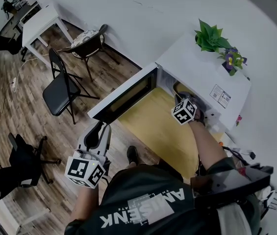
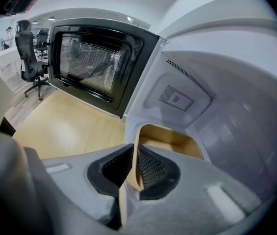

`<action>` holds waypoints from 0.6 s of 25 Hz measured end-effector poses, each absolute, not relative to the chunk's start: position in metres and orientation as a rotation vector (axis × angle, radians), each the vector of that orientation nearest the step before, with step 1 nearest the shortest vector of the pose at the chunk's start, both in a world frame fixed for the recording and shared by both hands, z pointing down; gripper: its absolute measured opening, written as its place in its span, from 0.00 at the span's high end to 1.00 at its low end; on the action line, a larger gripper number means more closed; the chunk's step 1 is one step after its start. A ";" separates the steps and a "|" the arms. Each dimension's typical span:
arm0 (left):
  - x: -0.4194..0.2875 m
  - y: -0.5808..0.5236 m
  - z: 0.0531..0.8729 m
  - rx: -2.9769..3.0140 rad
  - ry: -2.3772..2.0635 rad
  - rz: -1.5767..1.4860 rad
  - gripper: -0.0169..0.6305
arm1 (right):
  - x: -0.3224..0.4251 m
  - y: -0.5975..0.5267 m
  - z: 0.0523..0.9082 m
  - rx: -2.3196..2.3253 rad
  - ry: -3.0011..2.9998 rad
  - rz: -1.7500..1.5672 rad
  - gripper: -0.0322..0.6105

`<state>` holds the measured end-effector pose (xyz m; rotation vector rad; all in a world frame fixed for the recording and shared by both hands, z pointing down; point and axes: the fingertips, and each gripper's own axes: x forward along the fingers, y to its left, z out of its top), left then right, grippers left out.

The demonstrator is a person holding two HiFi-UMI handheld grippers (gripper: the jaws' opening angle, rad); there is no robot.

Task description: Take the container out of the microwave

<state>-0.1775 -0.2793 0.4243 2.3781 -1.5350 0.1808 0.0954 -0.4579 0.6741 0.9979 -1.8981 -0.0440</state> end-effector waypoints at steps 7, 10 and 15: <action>-0.187 -0.278 0.419 2.406 -1.508 0.160 0.85 | 0.066 -0.439 0.651 0.970 -1.986 -0.014 0.91; -0.181 -0.283 0.415 2.476 -1.440 0.189 0.85 | 0.054 -0.426 0.637 0.998 -2.043 0.041 0.91; -0.168 -0.295 0.411 2.583 -1.299 0.177 0.85 | 0.031 -0.395 0.617 0.988 -2.133 0.150 0.91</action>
